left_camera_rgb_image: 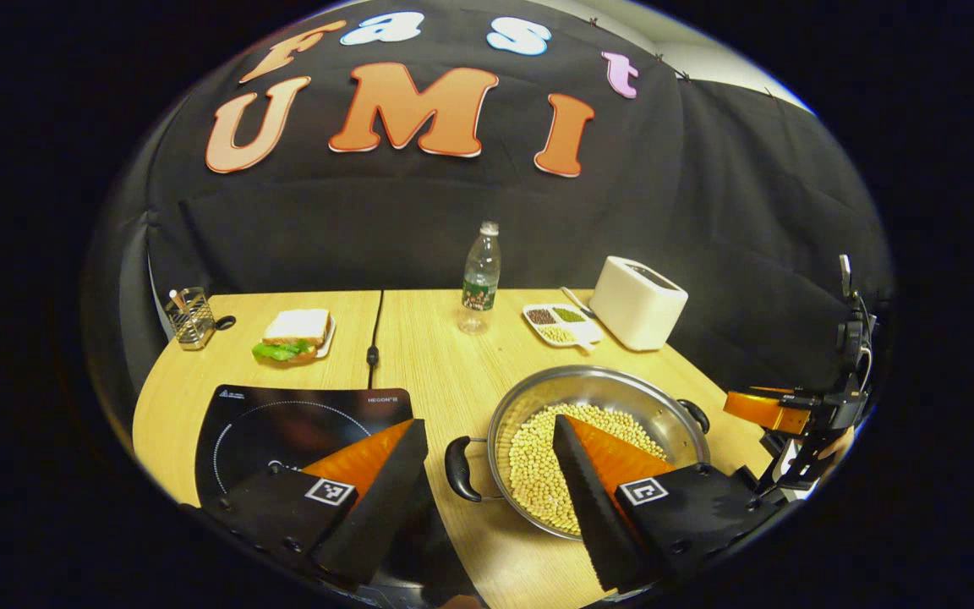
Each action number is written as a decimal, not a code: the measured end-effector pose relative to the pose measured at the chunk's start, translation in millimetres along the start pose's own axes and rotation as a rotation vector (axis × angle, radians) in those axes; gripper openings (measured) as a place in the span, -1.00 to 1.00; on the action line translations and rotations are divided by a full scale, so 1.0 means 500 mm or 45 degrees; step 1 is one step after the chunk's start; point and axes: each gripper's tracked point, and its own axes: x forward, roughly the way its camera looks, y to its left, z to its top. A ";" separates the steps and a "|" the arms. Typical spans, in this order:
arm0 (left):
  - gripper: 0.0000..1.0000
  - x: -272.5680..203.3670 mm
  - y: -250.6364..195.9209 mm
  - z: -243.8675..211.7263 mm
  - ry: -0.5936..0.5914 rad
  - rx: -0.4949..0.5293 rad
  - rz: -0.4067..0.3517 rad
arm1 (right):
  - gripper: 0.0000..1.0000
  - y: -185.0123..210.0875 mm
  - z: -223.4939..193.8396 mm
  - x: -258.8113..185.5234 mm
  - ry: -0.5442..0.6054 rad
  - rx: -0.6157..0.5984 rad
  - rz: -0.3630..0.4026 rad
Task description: First push the handle of the pot to place it horizontally, then grasp the pot with both hands and set it on the induction cooktop.
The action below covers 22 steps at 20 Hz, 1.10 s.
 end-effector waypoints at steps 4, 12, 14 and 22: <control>0.97 0.048 -0.008 -0.059 0.122 0.030 0.004 | 0.91 -0.014 -0.026 0.027 0.039 -0.022 -0.012; 0.96 0.097 0.002 -0.107 0.242 0.057 0.023 | 0.92 -0.042 -0.048 0.085 0.058 -0.063 -0.084; 0.96 0.103 0.003 -0.116 0.261 0.068 0.022 | 0.91 -0.035 -0.032 0.095 0.024 -0.075 -0.082; 0.99 0.128 0.008 -0.152 0.329 0.095 0.045 | 0.92 -0.036 -0.022 0.126 -0.001 -0.096 -0.102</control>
